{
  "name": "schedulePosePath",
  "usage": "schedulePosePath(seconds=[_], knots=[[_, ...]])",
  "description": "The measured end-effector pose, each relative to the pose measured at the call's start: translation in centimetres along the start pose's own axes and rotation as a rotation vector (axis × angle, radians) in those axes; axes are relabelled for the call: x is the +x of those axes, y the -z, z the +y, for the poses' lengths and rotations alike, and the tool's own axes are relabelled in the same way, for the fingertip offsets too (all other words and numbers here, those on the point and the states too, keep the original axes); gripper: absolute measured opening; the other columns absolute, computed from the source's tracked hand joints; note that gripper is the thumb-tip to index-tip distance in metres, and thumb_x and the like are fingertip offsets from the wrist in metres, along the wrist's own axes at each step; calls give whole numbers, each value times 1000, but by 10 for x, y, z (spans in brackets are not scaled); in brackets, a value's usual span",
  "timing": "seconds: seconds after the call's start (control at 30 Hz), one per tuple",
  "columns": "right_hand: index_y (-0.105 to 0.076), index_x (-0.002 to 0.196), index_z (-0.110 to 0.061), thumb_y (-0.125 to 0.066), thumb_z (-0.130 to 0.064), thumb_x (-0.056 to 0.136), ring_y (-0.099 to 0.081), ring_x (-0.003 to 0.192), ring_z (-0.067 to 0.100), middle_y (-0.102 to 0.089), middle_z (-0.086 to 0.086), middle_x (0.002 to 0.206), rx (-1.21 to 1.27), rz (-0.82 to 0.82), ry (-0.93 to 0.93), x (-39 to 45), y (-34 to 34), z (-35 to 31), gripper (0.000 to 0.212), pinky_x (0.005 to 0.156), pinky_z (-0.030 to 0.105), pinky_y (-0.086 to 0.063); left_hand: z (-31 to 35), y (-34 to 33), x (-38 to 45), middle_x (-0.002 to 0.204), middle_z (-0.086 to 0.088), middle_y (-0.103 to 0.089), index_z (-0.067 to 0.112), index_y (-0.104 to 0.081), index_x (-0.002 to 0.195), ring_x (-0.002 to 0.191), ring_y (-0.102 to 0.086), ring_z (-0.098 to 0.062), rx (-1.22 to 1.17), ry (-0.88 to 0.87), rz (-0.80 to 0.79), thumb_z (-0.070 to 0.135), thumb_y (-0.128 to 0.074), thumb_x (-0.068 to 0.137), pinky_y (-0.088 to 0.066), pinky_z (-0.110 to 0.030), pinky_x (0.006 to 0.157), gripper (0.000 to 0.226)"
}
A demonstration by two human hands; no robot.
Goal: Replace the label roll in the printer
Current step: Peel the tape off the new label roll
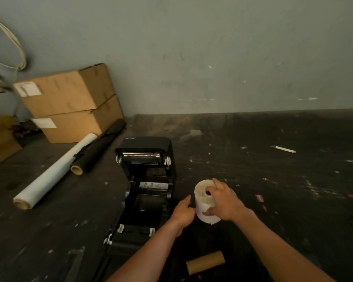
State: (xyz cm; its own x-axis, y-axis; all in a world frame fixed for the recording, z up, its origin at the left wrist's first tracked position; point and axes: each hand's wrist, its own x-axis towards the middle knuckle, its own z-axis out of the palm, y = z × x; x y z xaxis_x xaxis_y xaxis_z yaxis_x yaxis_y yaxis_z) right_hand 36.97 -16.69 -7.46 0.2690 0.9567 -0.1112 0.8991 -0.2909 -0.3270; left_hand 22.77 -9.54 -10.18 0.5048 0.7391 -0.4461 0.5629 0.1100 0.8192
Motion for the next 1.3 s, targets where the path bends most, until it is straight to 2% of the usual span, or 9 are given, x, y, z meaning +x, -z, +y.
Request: schedulePosePath(seconds=[0.13, 0.27, 0.4, 0.47, 0.6, 0.77, 0.93, 1.17, 1.3], knots=[[-38, 133, -33, -74, -45, 69, -2, 143, 32, -1, 8, 157, -45, -12, 0, 15, -7, 11, 75, 112, 53, -12, 0, -7, 3, 134, 7, -56, 30, -43, 142, 120, -52, -11, 35, -54, -69, 1, -48, 88, -44, -30, 99, 62], [-42, 135, -27, -68, -51, 73, -1, 144, 28, 1, 6, 157, -47, -35, 22, 12, -10, 16, 72, 111, 52, -22, -3, -10, 5, 111, 20, -59, 44, -46, 135, 95, -53, 1, -34, -44, -62, 6, -49, 90, -44, -18, 72, 59], [-48, 132, -22, -69, -49, 73, -5, 143, 27, 0, 2, 157, 71, -50, 11, 6, -2, 13, 69, 110, 51, -27, -3, -8, 0, 134, 12, -56, 45, -45, 137, 112, -52, -6, -69, -51, -66, 18, -58, 89, -47, -29, 87, 56], [-54, 128, -16, -70, -45, 75, -15, 140, 28, -9, 5, 156, 275, -7, -81, 2, 7, 10, 62, 110, 47, -29, -7, -1, -5, 146, 5, -45, 37, -34, 146, 127, -47, -14, -128, -57, -45, 31, -71, 82, -43, -36, 103, 74], [-61, 115, -11, -71, -37, 77, -54, 106, 24, -57, 11, 123, 1066, 14, -445, -10, 24, 8, 47, 97, 47, -44, -14, 8, -14, 128, 12, -57, 34, -38, 138, 115, -55, -6, -264, -131, -109, 33, -87, 64, -50, -23, 89, 88], [-56, 113, -14, -76, -38, 66, -56, 105, 32, -58, 13, 115, 1419, -154, -537, -32, 33, 19, 57, 88, 52, -50, -5, 7, -24, 134, 11, -54, 41, -24, 146, 122, -51, -10, -270, -247, -184, 37, -84, 66, -45, -39, 104, 100], [-54, 117, -15, -74, -46, 63, -55, 108, 34, -57, 14, 119, 1391, -241, -551, -44, 26, 25, 65, 90, 52, -50, -2, 7, -28, 145, 5, -43, 42, -3, 150, 123, -49, -13, -296, -239, -174, 51, -81, 60, -47, -38, 100, 119], [-39, 124, -16, -55, -58, 81, -56, 106, 36, -50, 15, 125, 1186, -288, -668, -54, 4, 27, 62, 82, 49, -52, -4, -9, -28, 120, 7, -60, 50, -47, 124, 104, -62, -16, -349, -40, -148, 55, -80, 58, -55, -29, 68, 74], [-50, 121, -18, -47, -58, 87, -55, 101, 18, -55, 7, 124, 780, -117, -455, -60, -6, 31, 52, 85, 36, -49, -6, -14, -28, 116, 6, -60, 49, -50, 115, 101, -62, -17, -349, 56, -135, 55, -80, 59, -54, -30, 66, 64]])
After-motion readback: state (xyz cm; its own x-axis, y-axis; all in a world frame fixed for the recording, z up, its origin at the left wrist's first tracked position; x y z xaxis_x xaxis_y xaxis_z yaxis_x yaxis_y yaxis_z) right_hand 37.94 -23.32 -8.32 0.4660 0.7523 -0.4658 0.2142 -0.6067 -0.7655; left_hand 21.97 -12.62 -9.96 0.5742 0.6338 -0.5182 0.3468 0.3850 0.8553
